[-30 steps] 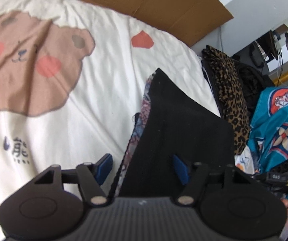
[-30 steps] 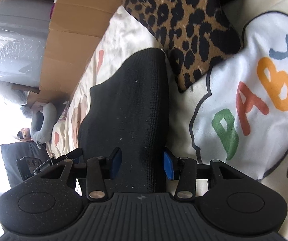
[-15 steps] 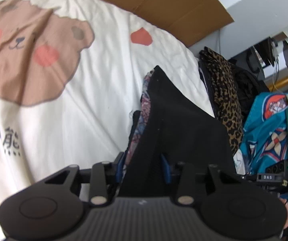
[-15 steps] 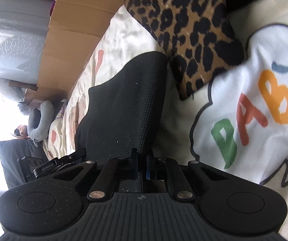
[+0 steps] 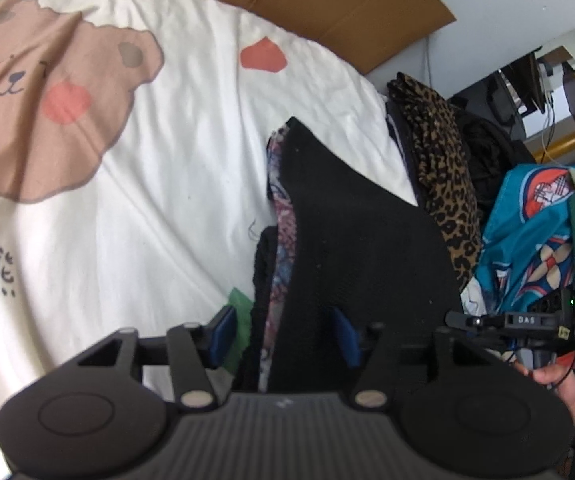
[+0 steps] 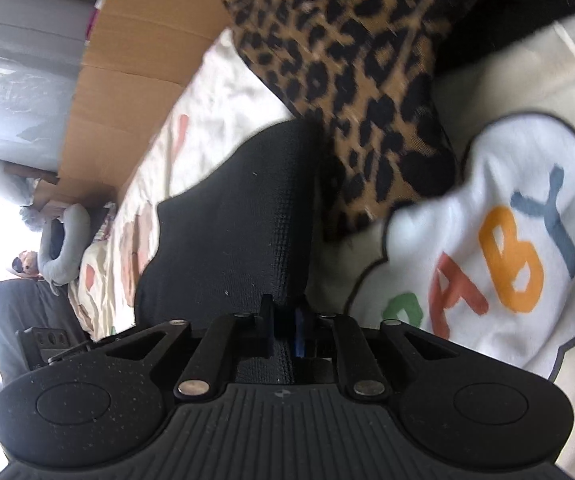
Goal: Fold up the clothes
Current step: 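Close both grippers on the folded black shorts strip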
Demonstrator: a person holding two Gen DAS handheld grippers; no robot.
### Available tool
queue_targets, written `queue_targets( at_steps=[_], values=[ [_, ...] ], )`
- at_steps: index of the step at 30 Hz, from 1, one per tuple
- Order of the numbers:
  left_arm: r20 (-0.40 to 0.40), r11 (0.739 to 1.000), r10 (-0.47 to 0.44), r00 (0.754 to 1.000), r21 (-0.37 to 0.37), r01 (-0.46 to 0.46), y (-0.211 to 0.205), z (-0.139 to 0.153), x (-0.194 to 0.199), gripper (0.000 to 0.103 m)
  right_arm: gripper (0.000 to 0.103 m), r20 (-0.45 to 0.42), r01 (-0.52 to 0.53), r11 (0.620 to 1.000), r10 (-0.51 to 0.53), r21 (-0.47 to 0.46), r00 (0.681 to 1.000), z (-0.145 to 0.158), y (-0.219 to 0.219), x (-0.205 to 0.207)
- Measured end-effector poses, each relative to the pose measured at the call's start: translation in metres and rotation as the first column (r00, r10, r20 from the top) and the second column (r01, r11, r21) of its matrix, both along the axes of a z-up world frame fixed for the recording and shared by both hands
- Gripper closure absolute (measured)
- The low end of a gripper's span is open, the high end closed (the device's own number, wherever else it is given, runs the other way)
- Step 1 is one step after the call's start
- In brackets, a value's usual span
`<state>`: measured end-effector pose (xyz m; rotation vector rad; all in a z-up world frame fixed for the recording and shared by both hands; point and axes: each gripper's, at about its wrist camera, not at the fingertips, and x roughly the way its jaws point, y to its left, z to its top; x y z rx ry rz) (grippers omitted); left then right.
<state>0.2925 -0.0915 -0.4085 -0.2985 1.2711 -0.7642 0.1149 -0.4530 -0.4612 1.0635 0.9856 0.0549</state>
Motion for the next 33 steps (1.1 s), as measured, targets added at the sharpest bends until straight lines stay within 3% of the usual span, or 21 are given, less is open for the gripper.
queue_targets(
  at_steps=[2,9,12,14,16,21,25,28,30,33],
  values=[
    [-0.021,1.0,0.007,1.0,-0.022,-0.008,0.0,-0.006,0.004,0.044,0.075,-0.003,-0.003,0.999,0.003,0.032,1.0,-0.009,0.003,0.0],
    [-0.101,0.995,0.011,0.995,-0.101,-0.022,0.002,-0.021,0.015,0.04,0.068,0.025,-0.039,0.996,0.037,0.078,0.999,-0.022,0.014,0.003],
    [-0.146,0.991,-0.011,0.989,-0.136,-0.009,-0.002,-0.023,0.015,0.051,0.068,0.039,-0.019,0.995,0.015,0.098,0.999,-0.026,0.012,0.005],
    [-0.137,0.99,-0.022,0.99,-0.143,0.002,-0.005,-0.02,0.012,0.051,0.07,0.054,-0.018,0.995,0.012,0.102,0.998,-0.025,0.012,0.005],
    [-0.128,0.989,-0.032,0.991,-0.15,0.013,-0.007,-0.016,0.009,0.057,0.094,0.07,-0.021,0.995,0.014,0.102,0.997,-0.024,0.011,0.005],
    [-0.138,0.989,-0.028,0.99,-0.151,0.007,-0.008,-0.018,0.01,0.062,0.097,0.095,-0.027,0.995,0.018,0.099,0.995,-0.016,0.003,0.002],
    [-0.14,0.988,-0.029,0.99,-0.153,0.007,-0.009,-0.025,0.013,0.056,0.096,0.09,-0.018,0.993,0.007,0.118,0.996,-0.019,0.003,0.004],
    [-0.152,0.987,-0.034,0.988,-0.163,0.009,-0.01,-0.031,0.017,0.049,0.092,0.081,-0.009,0.991,-0.002,0.136,0.997,-0.024,0.005,0.007],
    [-0.191,0.982,-0.031,0.981,-0.188,-0.006,-0.008,-0.037,0.021,0.048,0.077,0.074,-0.002,0.989,-0.009,0.148,0.997,-0.027,0.006,0.008],
    [-0.23,0.979,-0.019,0.973,-0.203,-0.029,-0.009,-0.041,0.024,0.045,0.076,0.064,0.007,0.986,-0.018,0.166,0.998,-0.032,0.008,0.011]
  ],
)
